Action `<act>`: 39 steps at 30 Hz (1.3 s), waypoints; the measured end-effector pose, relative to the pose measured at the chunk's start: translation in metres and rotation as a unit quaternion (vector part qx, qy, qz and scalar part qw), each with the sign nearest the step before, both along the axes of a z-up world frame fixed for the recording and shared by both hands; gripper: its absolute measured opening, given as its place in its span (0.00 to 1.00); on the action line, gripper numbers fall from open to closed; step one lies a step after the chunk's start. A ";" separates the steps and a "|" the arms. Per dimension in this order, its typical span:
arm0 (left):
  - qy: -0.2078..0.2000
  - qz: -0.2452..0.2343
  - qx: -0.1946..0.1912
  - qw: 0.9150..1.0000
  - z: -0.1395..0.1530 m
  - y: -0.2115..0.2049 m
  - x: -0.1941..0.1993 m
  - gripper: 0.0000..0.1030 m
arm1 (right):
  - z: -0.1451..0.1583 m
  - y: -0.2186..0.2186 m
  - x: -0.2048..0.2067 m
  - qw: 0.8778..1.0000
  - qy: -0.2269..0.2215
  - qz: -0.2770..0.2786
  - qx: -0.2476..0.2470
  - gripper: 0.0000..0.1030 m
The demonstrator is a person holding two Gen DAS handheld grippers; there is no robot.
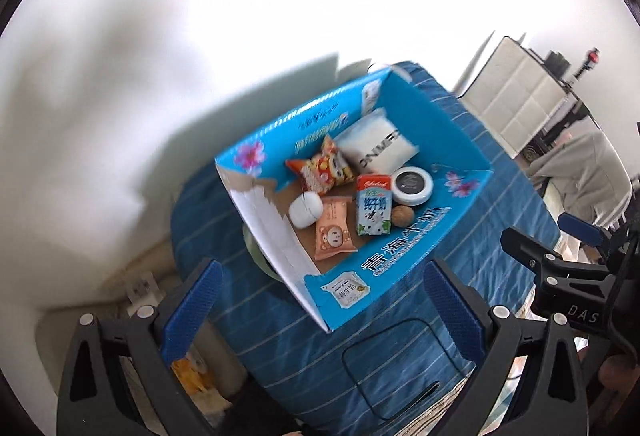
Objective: Organize objects
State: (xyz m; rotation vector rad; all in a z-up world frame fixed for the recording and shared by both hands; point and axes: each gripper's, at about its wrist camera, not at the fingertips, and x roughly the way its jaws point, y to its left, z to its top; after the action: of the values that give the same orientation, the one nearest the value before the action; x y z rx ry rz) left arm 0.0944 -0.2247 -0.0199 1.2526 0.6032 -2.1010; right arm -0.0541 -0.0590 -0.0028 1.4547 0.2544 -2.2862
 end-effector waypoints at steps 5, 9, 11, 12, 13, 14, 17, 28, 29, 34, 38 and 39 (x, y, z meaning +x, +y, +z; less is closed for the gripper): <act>0.021 -0.046 -0.031 0.998 0.047 0.030 0.025 1.00 | 0.053 0.032 0.056 0.997 0.013 -0.049 -0.056 1.00; 0.020 -0.069 -0.021 0.997 0.067 0.049 0.044 1.00 | 0.087 0.049 0.098 0.994 0.021 -0.077 -0.075 1.00; 0.017 -0.077 -0.018 0.997 0.073 0.058 0.053 1.00 | 0.101 0.056 0.117 0.992 0.023 -0.092 -0.077 1.00; 0.017 -0.079 -0.020 0.997 0.077 0.060 0.057 1.00 | 0.107 0.060 0.126 0.992 0.025 -0.097 -0.076 1.00; 0.017 -0.081 -0.021 0.996 0.081 0.062 0.061 1.00 | 0.112 0.061 0.133 0.992 0.027 -0.101 -0.071 1.00; 0.018 -0.083 -0.023 0.996 0.084 0.065 0.064 1.00 | 0.117 0.064 0.141 0.992 0.028 -0.106 -0.068 1.00; 0.019 -0.085 -0.031 0.996 0.095 0.067 0.073 1.00 | 0.129 0.066 0.164 0.992 0.023 -0.107 -0.069 1.00; 0.028 -0.081 -0.045 0.995 0.110 0.078 0.087 1.00 | 0.141 0.066 0.201 0.991 0.016 -0.115 -0.064 1.00; 0.029 -0.082 -0.044 0.995 0.111 0.079 0.087 1.00 | 0.141 0.067 0.202 0.991 0.018 -0.118 -0.061 1.00; 0.023 -0.080 -0.044 0.996 0.106 0.080 0.090 1.00 | 0.141 0.071 0.199 0.991 0.023 -0.125 -0.052 1.00; 0.024 -0.073 -0.038 0.996 0.104 0.076 0.092 1.00 | 0.143 0.073 0.196 0.991 0.025 -0.127 -0.044 1.00; 0.025 -0.071 -0.037 0.996 0.105 0.075 0.093 1.00 | 0.143 0.074 0.194 0.991 0.026 -0.127 -0.041 1.00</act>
State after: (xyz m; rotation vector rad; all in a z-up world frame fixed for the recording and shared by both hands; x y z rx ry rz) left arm 0.1875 -0.1501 0.0847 1.2367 0.4643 -2.2570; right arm 0.1400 0.0150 0.1400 1.4582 -0.0125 -2.5055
